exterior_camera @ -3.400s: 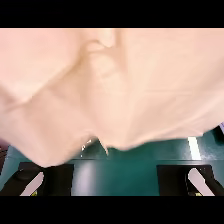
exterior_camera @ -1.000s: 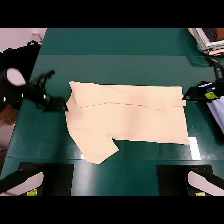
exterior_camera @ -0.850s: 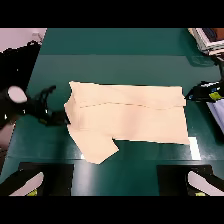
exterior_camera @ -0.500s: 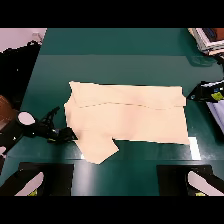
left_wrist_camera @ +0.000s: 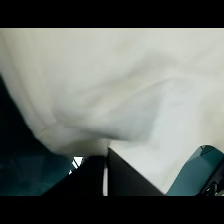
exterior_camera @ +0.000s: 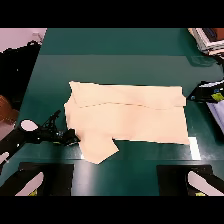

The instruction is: Fold the shirts.

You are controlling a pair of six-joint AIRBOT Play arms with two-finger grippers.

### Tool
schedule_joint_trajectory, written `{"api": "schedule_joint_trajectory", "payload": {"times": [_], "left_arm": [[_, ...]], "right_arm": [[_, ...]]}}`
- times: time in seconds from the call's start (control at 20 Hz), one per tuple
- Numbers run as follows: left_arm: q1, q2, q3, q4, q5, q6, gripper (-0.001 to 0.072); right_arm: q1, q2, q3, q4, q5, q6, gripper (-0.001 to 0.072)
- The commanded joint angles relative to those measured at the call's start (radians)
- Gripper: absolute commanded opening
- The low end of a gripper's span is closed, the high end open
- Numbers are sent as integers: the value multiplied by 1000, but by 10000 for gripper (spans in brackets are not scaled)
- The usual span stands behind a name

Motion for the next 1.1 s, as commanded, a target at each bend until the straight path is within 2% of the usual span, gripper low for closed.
{"api": "schedule_joint_trajectory", "payload": {"times": [0.0,0.2,0.5,0.6,0.7,0.8,0.95,1.0,1.05], "left_arm": [[0,2,6,-36,2,28,27],[0,45,92,-18,-50,42,25],[0,76,185,2,-88,50,26],[0,76,185,6,-84,50,26],[0,76,185,8,-83,50,26],[0,76,185,9,-83,50,26],[0,76,185,27,-84,49,26],[0,76,185,43,-84,49,26],[0,76,185,66,-89,48,26]], "right_arm": [[0,1,-1,-11,45,0,555],[-102,62,-147,-11,60,1,554],[-476,146,-535,-7,53,0,555],[-538,132,-617,0,30,0,551],[-540,101,-666,5,7,0,484],[-509,69,-686,51,-44,0,479],[-432,36,-675,106,-116,1,427],[-398,24,-661,102,-123,1,374],[-369,14,-645,95,-122,0,211]]}}
